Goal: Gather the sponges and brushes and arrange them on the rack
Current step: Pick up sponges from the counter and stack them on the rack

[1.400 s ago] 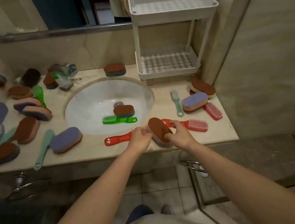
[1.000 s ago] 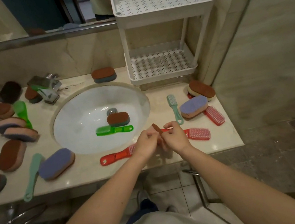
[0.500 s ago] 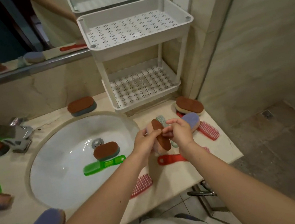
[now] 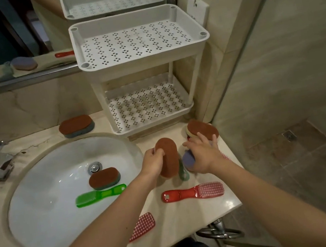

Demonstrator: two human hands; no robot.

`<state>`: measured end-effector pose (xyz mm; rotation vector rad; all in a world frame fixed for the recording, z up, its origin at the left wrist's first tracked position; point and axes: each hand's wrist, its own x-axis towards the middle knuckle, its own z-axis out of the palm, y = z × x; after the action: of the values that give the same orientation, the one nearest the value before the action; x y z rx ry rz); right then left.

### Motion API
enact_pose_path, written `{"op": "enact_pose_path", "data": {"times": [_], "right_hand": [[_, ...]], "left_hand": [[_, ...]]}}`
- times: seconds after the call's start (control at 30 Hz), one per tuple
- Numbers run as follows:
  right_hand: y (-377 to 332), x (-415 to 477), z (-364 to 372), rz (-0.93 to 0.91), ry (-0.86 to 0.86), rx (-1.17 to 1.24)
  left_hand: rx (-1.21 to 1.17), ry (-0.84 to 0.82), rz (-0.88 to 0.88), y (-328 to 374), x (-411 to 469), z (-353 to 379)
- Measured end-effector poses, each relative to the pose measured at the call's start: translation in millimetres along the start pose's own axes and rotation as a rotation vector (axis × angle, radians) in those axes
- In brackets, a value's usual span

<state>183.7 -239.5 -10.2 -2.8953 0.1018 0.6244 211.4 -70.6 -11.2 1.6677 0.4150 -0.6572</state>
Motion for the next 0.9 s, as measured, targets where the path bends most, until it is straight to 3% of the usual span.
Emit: {"op": "enact_pose_path", "data": {"times": [0.2,0.37,0.5,0.67,0.77,0.9], "right_hand": [[18.9,13.4,9.5,-0.156,-0.086,-0.178],[16.9,17.0,7.7,-0.186,0.038,-0.065],[2.0,16.0,-15.6,0.025,0.179,0.296],[-13.6,10.1,-60.9,0.228,0.012,1.184],[-21.6,8.2,-77.9,0.117,-0.026,1.477],[-37.8,4.2,-105.4,-0.03,0.066,1.595]], "left_hand": [[0.009,0.049,-0.044,4.0,6.6,14.1],[-0.055,0.13,0.002,8.2,7.1,17.4],[-0.163,0.267,0.119,22.2,2.8,13.4],[-0.21,0.312,0.218,52.0,-7.9,0.7],[-0.254,0.302,0.294,73.5,-19.8,-6.1],[-0.271,0.289,0.43,107.3,-41.5,-16.9]]}}
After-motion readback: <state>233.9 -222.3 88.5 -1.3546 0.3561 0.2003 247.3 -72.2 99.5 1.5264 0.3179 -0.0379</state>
